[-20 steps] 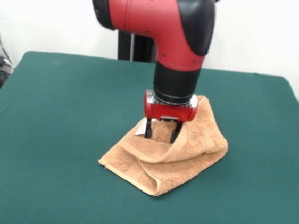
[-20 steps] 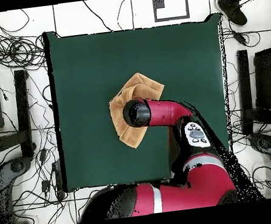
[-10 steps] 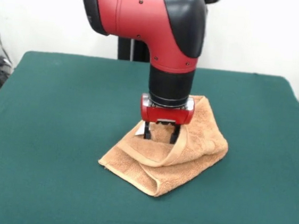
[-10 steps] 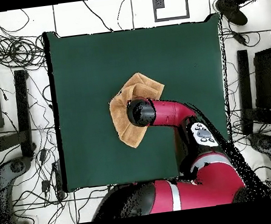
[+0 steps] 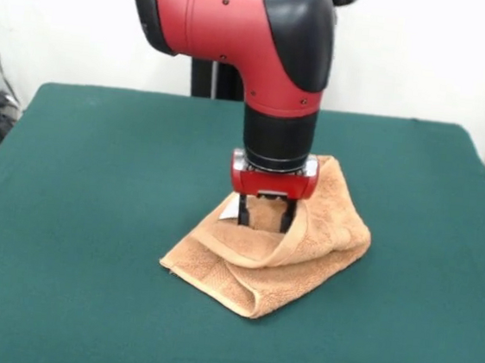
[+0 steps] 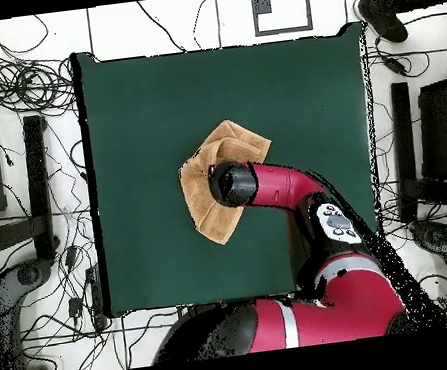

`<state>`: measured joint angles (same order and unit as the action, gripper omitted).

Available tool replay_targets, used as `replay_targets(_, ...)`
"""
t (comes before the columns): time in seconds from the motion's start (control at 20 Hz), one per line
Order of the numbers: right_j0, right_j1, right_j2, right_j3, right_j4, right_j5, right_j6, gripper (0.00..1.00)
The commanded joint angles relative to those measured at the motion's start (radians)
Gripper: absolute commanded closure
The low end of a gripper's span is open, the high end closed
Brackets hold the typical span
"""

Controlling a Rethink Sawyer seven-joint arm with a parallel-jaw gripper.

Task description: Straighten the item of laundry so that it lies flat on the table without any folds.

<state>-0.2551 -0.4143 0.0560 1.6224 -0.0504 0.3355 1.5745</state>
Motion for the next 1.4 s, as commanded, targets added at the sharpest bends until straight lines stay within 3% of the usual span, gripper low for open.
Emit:
replay_targets(0.05,0.058,0.013,0.077,0.097,0.081,0.207,0.195,0.0)
replay_targets(0.65,0.089,0.024,0.029,0.071,0.099,0.337,0.203,0.0)
replay_targets(1.15,0.084,0.045,0.043,0.071,0.098,0.313,0.188,0.0)
replay_targets(1.4,0.053,0.058,0.107,0.087,0.122,0.219,0.174,0.0)
